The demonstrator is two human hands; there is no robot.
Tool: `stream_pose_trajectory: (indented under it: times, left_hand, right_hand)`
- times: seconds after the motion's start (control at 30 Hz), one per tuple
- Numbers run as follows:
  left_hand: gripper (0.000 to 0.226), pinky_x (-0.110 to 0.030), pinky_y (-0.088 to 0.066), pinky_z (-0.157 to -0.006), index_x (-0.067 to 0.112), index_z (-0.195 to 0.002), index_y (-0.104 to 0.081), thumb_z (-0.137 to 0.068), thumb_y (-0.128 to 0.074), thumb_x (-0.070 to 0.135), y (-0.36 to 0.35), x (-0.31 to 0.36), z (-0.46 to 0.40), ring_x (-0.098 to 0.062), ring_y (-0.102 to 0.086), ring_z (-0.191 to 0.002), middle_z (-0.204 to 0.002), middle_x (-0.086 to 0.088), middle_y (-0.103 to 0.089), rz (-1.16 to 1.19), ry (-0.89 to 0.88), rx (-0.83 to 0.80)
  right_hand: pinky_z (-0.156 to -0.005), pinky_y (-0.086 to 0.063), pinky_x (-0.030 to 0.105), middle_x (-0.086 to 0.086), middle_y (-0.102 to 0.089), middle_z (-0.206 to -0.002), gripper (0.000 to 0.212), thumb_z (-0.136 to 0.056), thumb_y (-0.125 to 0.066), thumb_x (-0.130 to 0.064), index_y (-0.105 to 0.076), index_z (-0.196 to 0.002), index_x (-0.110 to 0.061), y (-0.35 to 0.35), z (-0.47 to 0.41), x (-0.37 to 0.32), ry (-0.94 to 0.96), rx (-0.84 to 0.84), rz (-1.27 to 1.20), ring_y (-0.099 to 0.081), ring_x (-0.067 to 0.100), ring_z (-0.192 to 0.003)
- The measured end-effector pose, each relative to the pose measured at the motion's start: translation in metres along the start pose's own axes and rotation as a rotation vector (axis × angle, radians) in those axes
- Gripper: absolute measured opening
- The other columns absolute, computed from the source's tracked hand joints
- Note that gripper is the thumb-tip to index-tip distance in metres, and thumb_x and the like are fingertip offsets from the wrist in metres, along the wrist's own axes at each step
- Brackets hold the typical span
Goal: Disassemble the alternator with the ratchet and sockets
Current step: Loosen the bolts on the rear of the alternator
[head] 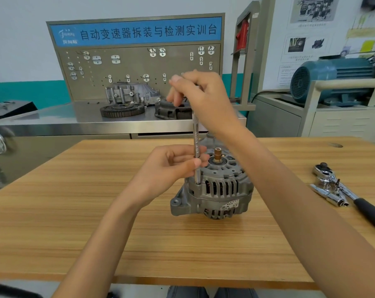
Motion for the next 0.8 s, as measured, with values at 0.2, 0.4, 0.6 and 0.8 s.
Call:
stream_pose_trajectory:
  times: [0.2, 0.4, 0.6, 0.8]
  left_hand:
    - [0.018, -0.019, -0.057, -0.072, 0.022, -0.090, -0.072, -0.083, -0.068, 0.006, 0.005, 0.004, 0.000, -0.009, -0.072, -0.085, -0.085, 0.000, -0.076, -0.020, 0.003, 0.082]
    - [0.016, -0.023, -0.058, -0.065, 0.021, -0.074, -0.069, -0.076, -0.076, 0.007, 0.012, 0.006, -0.001, -0.005, -0.065, -0.063, -0.060, 0.005, -0.068, -0.108, -0.046, 0.205]
    - [0.018, -0.021, -0.056, -0.080, 0.023, -0.095, -0.071, -0.085, -0.068, 0.009, 0.004, 0.006, 0.001, -0.010, -0.070, -0.095, -0.094, 0.002, -0.076, -0.049, -0.029, 0.050]
    - [0.016, -0.024, -0.057, -0.077, 0.021, -0.092, -0.071, -0.086, -0.066, 0.007, 0.003, 0.005, 0.000, -0.010, -0.071, -0.089, -0.088, -0.001, -0.076, -0.065, 0.000, 0.072]
  right_hand:
    - [-0.061, -0.032, 0.027, -0.003, -0.043, -0.051, 0.042, -0.096, -0.045, -0.014, -0.050, -0.055, -0.007, 0.006, 0.003, -0.008, 0.026, 0.082, 0.234, -0.043, 0.013, -0.052]
    - [-0.070, -0.025, 0.032, -0.002, -0.042, -0.067, 0.030, -0.098, -0.032, -0.030, -0.042, -0.073, -0.019, 0.004, 0.011, -0.034, 0.069, 0.214, 0.994, -0.040, 0.021, -0.068]
    - [-0.057, -0.026, 0.031, -0.003, -0.032, -0.044, 0.049, -0.095, -0.049, -0.013, -0.035, -0.048, -0.016, 0.000, 0.002, -0.022, 0.080, 0.139, 0.236, -0.033, 0.014, -0.048]
    - [-0.057, -0.028, 0.024, -0.010, -0.030, -0.043, 0.047, -0.096, -0.046, -0.016, -0.034, -0.050, -0.018, 0.008, 0.004, -0.015, 0.049, 0.199, 0.315, -0.034, 0.010, -0.046]
Point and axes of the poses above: each hand's wrist, its own z-axis away from the middle knuckle, its own y-axis out of the back of the hand, x = y × z, the point moved 10 cm from there along -z, towards the middle knuckle
